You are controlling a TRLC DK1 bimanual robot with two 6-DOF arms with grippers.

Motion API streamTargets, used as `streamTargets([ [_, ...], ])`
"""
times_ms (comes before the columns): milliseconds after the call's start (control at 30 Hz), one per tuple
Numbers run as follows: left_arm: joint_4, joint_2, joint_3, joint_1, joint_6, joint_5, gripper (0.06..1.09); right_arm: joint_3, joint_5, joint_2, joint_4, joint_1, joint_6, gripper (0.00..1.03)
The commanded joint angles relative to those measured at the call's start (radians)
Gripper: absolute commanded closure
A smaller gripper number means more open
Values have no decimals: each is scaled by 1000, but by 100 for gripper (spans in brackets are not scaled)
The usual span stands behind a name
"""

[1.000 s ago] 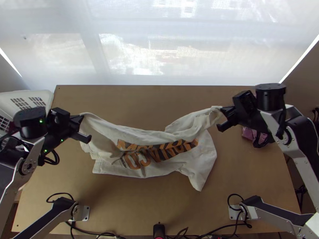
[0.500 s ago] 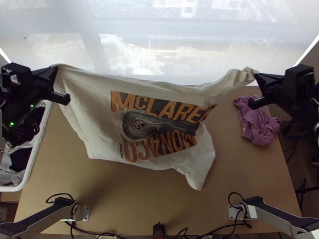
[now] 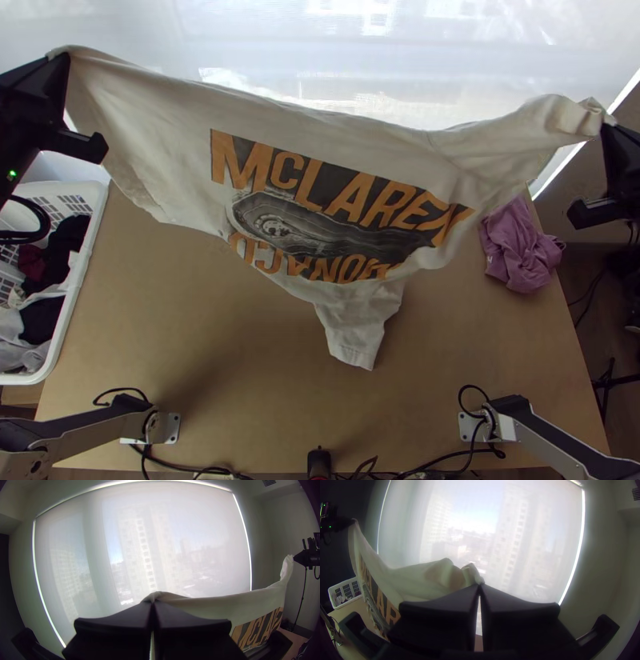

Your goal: Fold the t-shirt

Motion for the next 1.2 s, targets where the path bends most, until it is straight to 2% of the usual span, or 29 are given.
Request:
streamTargets([
  [0, 6, 7, 32, -61, 0, -55, 105, 26, 35, -39, 27, -2, -45, 100],
  [200, -20, -7, 32, -101, 2, -64, 105, 73, 55, -41, 47, -2, -102, 100],
  [467, -63, -21, 26, -129, -37, -64, 105, 89, 57, -39, 49, 1, -102, 100],
  [700, -9, -64, 47, -131, -40, -105, 105, 107, 57, -27, 176, 0, -155, 100],
  [800, -11, -71, 74, -131, -37, -113, 105, 199, 57, 18, 152, 0, -132, 100],
  [900, -63, -96, 63, -132, -38, -112, 105, 316, 57, 67, 52, 4, -89, 100],
  [1167, -88, -163, 38, -131, -38, -119, 105, 366, 52, 42, 29, 9, -128, 100],
])
